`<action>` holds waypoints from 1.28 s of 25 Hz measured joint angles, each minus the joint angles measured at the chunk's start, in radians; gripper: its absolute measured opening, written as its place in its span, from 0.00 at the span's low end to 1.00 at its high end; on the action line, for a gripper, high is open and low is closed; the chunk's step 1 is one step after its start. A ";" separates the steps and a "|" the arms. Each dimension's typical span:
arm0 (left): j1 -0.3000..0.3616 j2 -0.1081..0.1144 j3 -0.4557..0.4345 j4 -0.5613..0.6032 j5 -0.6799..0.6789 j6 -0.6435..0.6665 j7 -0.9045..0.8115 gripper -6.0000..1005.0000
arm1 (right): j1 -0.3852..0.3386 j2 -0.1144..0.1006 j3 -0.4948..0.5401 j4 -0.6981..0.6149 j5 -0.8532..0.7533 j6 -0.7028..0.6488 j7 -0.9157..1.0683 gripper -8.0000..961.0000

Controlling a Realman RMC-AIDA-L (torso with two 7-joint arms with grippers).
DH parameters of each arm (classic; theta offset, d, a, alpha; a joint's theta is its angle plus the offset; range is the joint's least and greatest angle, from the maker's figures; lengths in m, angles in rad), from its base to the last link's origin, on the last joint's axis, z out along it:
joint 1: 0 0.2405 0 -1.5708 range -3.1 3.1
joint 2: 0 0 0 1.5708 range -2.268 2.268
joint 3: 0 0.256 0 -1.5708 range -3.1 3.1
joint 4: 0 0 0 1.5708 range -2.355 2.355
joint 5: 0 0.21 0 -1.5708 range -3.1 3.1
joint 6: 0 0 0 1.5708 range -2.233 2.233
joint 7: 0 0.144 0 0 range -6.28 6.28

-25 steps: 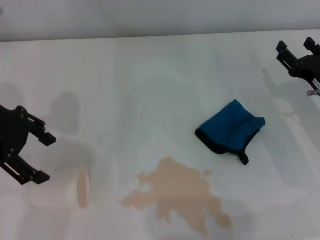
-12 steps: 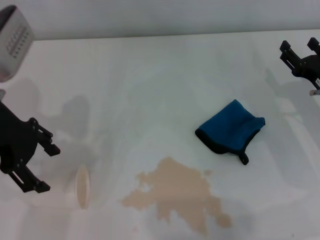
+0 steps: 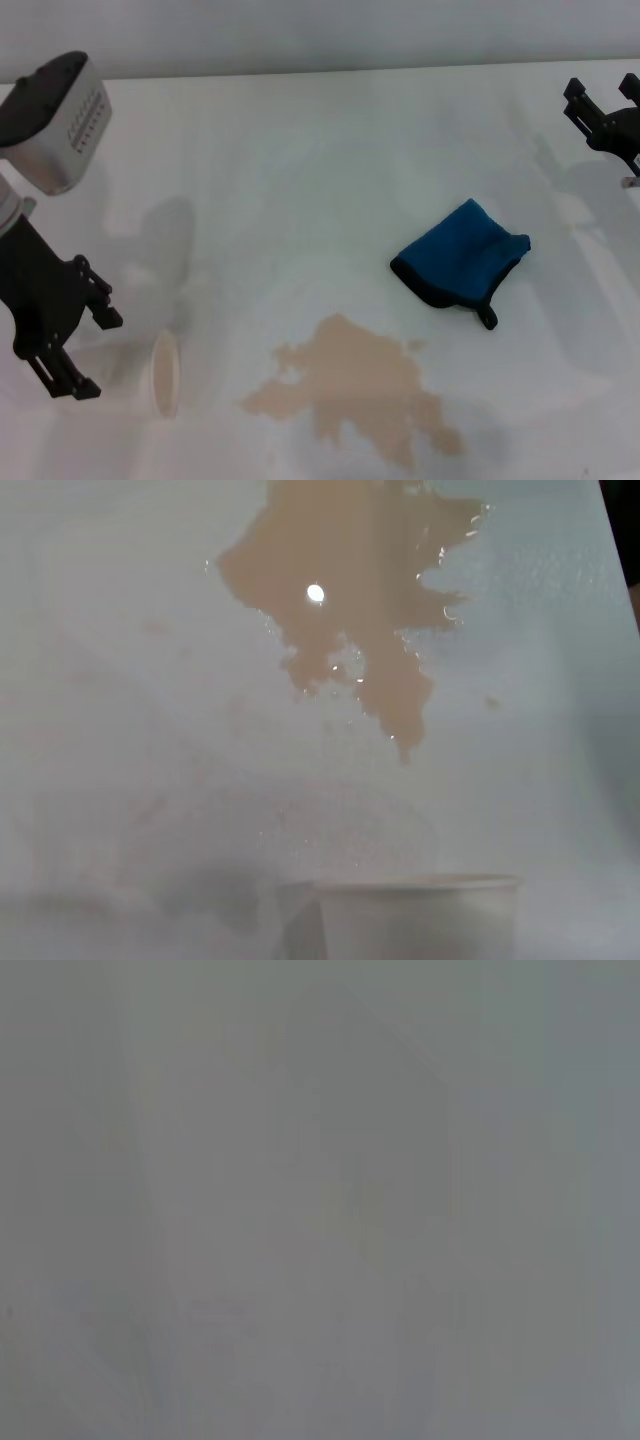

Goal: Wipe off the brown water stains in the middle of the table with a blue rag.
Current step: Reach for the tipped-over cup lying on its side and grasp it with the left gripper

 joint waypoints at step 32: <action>0.045 -0.001 -0.001 0.203 0.059 -0.150 -0.089 0.86 | -0.006 -0.002 0.000 -0.002 0.000 0.006 0.000 0.84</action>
